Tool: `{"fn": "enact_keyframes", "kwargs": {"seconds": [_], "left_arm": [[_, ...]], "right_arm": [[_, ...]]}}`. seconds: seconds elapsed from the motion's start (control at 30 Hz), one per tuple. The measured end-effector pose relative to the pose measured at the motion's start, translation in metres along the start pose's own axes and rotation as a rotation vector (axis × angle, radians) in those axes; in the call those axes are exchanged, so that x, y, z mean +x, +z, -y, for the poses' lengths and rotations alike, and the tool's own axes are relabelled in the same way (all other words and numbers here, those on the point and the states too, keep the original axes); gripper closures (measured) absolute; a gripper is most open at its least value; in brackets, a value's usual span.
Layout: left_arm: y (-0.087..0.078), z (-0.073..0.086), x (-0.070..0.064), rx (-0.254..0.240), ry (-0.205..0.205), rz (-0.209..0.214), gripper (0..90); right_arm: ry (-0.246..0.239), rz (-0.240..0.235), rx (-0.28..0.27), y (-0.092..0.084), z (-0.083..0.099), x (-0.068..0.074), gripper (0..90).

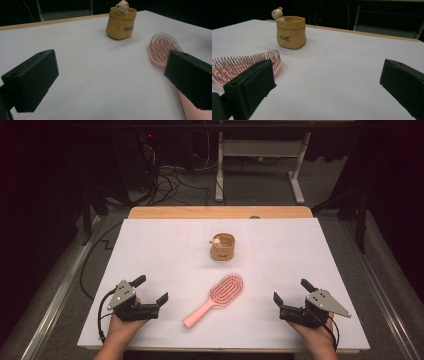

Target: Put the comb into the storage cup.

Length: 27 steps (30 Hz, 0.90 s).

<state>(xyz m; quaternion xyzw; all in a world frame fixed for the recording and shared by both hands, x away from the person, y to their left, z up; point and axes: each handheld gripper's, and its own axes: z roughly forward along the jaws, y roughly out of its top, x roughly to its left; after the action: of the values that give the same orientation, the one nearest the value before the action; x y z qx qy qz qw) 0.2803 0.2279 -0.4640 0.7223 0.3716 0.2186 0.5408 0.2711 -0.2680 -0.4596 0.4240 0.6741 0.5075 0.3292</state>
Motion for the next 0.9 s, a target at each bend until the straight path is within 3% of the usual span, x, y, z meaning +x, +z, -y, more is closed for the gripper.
{"fn": "enact_keyframes", "kwargs": {"seconds": [0.67, 0.9], "left_arm": [[0.001, -0.003, -0.005, 0.012, 0.002, 0.012, 3.8], [0.006, -0.004, -0.012, 0.054, 0.006, 0.035, 7.7]], "right_arm": [[0.002, 0.002, 0.007, -0.001, 0.000, 0.000, 0.1], [0.007, 0.007, 0.012, -0.001, 0.000, -0.001, 0.2]]}}
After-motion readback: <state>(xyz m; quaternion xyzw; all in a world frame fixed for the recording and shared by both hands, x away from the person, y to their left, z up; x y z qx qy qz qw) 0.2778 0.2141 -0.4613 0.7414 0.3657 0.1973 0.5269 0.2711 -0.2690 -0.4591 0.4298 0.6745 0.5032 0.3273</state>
